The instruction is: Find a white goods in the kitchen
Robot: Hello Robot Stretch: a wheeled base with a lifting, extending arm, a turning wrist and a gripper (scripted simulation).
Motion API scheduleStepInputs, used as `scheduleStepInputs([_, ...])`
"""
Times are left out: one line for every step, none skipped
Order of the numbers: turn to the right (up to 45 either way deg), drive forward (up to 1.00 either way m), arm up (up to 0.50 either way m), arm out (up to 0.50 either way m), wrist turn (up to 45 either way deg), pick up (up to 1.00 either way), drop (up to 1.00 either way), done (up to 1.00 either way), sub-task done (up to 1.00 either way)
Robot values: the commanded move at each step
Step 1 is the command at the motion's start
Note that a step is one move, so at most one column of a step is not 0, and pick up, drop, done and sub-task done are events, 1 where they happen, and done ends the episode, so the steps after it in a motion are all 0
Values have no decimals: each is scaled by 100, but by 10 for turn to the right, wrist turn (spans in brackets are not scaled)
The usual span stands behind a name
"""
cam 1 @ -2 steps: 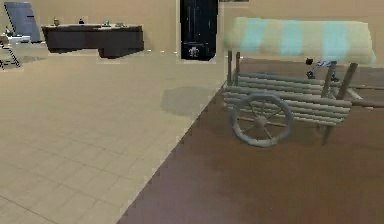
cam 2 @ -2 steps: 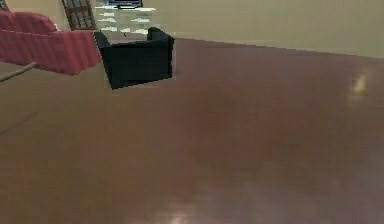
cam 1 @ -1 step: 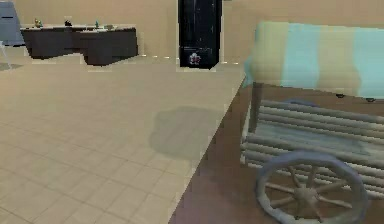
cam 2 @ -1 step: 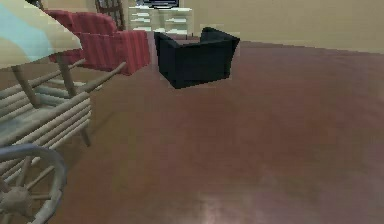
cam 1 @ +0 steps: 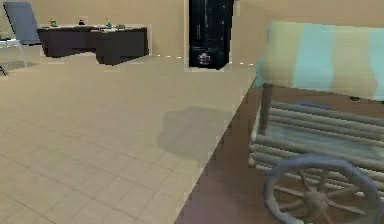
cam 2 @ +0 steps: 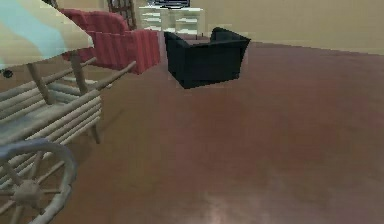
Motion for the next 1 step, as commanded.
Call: scheduleStepInputs([-120, 0, 0, 0, 0, 0, 0, 0, 0])
